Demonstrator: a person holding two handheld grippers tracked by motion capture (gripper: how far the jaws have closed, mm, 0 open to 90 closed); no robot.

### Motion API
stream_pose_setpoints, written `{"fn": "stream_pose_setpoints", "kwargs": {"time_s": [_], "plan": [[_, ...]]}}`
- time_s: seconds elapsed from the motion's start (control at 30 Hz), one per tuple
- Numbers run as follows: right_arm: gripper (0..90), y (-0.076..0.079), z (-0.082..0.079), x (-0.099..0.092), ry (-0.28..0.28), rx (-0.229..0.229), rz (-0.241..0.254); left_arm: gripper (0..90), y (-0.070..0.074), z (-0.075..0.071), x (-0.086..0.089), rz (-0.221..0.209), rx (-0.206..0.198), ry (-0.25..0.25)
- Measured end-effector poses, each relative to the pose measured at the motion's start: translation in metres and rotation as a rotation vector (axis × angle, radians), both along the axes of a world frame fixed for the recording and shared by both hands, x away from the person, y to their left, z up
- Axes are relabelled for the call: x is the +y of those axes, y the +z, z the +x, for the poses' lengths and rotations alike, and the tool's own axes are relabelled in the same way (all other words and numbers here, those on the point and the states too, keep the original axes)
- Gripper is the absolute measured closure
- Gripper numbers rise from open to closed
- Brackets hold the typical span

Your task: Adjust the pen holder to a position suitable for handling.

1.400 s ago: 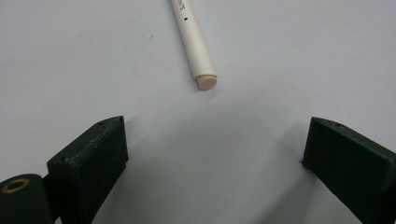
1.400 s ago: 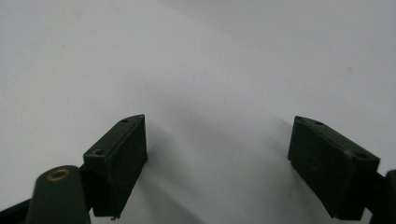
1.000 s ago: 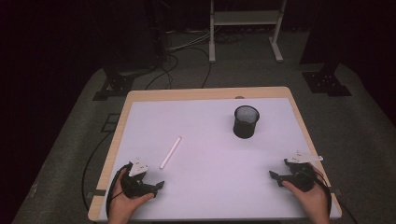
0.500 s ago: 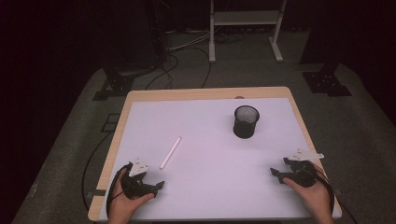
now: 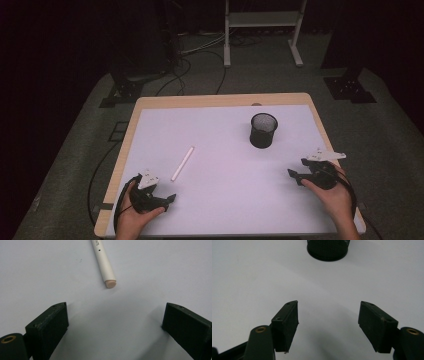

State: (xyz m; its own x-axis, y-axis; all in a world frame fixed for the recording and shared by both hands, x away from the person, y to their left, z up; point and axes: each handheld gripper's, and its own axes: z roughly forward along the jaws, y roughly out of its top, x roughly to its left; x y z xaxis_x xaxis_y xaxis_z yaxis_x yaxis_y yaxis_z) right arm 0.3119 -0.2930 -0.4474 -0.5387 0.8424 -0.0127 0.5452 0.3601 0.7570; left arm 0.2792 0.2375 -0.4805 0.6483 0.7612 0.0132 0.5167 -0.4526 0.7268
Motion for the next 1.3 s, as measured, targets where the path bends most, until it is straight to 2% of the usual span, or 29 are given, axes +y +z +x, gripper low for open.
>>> {"fn": "stream_pose_setpoints", "kwargs": {"time_s": [0.3,0.63,1.3], "plan": [[33.1,0.014,0.017,0.002,-0.012,-0.004,0.015,5.5,0.000,0.000,0.000,-0.001,0.000,0.000],[35.5,0.027,0.034,0.006,0.003,0.020,0.038,5.5,0.000,0.000,0.000,-0.002,0.000,0.000],[38.4,0.048,0.061,0.011,0.004,0.008,0.059,5.5,0.000,0.000,0.000,-0.003,0.000,0.000]]}}
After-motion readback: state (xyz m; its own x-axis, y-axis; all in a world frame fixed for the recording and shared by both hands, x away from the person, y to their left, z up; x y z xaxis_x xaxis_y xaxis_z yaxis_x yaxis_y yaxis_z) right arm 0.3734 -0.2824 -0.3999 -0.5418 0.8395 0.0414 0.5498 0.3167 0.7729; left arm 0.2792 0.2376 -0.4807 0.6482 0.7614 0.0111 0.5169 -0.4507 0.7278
